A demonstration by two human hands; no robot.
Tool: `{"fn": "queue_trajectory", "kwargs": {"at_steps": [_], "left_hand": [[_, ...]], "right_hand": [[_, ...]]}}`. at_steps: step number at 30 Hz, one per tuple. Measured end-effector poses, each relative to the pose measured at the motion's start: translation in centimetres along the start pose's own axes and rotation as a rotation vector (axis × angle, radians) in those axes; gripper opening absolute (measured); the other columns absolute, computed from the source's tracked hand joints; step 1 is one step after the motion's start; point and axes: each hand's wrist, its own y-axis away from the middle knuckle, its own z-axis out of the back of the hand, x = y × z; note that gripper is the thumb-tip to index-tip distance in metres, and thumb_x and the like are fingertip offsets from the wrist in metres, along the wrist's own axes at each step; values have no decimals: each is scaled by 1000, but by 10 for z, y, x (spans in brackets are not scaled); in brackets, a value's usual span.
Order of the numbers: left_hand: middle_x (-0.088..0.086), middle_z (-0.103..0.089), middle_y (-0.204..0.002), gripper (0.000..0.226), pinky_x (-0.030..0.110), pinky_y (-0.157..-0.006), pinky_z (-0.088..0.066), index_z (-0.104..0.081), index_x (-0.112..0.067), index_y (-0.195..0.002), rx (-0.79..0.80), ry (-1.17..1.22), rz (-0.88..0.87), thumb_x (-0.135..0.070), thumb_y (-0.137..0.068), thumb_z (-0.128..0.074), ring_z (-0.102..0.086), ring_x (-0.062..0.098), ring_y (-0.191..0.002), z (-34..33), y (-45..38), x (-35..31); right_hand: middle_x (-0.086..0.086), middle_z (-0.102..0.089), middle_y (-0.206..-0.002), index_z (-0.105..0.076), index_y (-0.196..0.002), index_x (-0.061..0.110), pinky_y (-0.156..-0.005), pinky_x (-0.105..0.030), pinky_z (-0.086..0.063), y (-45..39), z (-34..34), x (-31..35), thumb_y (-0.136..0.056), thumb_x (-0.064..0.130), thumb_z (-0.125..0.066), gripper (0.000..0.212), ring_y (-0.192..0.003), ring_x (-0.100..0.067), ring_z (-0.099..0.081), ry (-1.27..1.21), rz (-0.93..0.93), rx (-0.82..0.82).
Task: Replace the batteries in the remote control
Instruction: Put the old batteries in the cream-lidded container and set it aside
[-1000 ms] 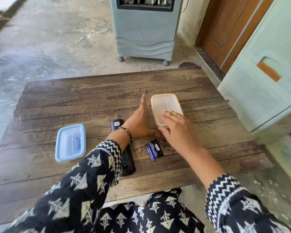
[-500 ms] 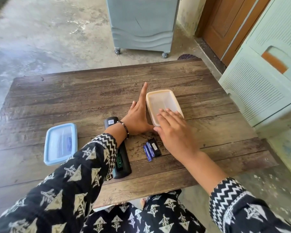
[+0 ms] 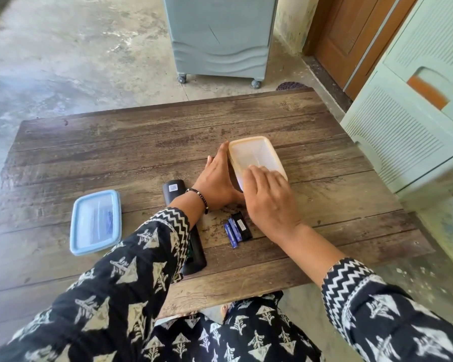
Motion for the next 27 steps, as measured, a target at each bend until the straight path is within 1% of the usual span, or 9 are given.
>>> {"fn": "queue_trajectory", "kwargs": {"at_steps": [2, 5, 7, 10, 14, 19, 22, 25, 27], "left_hand": [[7, -21, -154, 126, 41, -119, -6, 2, -10, -146, -4, 10, 27, -30, -57, -84, -9, 25, -144, 1, 2, -5], [9, -11, -157, 130, 43, -119, -9, 9, -8, -146, 32, -14, 49, -31, -58, -83, -8, 22, -145, 3, -1, -7], [9, -6, -158, 135, 43, -119, -9, 13, -7, -146, 52, -26, 61, -36, -57, -84, -8, 20, -145, 4, -1, -7], [5, -19, -154, 133, 45, -118, -13, 7, -7, -145, 45, -33, 46, -37, -54, -85, -17, 17, -142, 6, 0, -10], [0, -39, -137, 123, 39, -115, -24, -8, -14, -143, 33, -13, 4, -29, -51, -88, -36, 12, -128, 8, 1, -10], [2, -43, -137, 125, 46, -114, -25, -7, -16, -143, 35, -9, 15, -30, -49, -88, -39, 18, -128, 7, 1, -5], [2, -44, -137, 124, 45, -114, -26, -8, -17, -143, 22, 0, 19, -30, -49, -88, -40, 18, -127, 6, 1, -4], [2, -45, -138, 123, 45, -116, -21, -7, -18, -143, 20, 6, 28, -27, -51, -88, -36, 13, -124, 5, 2, -3], [1, -46, -137, 124, 46, -115, -21, -7, -19, -143, 24, 15, 30, -28, -50, -88, -38, 16, -127, 6, 2, -3]], "right_hand": [[-21, -68, -98, -58, -103, -3, -73, -41, -56, -5, 4, -2, -94, 7, -44, 19, -88, -33, -67, -72, -32, 6], [-23, -62, -116, -55, -114, -3, -92, -47, -50, 6, 3, -4, -93, 17, -44, 31, -108, -36, -60, -141, -19, 104], [-23, -58, -125, -53, -120, -3, -101, -45, -43, 12, 5, -13, -86, 19, -57, 41, -118, -35, -54, -215, 8, 181], [-19, -54, -131, -50, -127, -1, -106, -40, -33, 13, 15, -35, -74, 4, -72, 57, -123, -30, -50, -219, -10, 262], [-18, -59, -125, -55, -122, -1, -101, -37, -34, 12, 27, -51, -66, -19, -64, 59, -114, -28, -58, -214, 39, 315], [-20, -65, -115, -61, -112, -3, -93, -33, -43, 4, 33, -55, -65, -14, -72, 50, -104, -30, -64, -188, 150, 353], [-19, -65, -114, -61, -112, -2, -96, -35, -49, -8, 40, -58, -77, -9, -61, 36, -103, -29, -63, -203, 192, 434], [-14, -66, -107, -62, -106, 2, -83, -37, -54, -16, 37, -63, -81, -3, -51, 28, -95, -26, -63, -197, 215, 493], [-13, -66, -105, -62, -104, 2, -79, -38, -55, -17, 37, -66, -81, -2, -50, 26, -94, -27, -63, -192, 229, 495]]}}
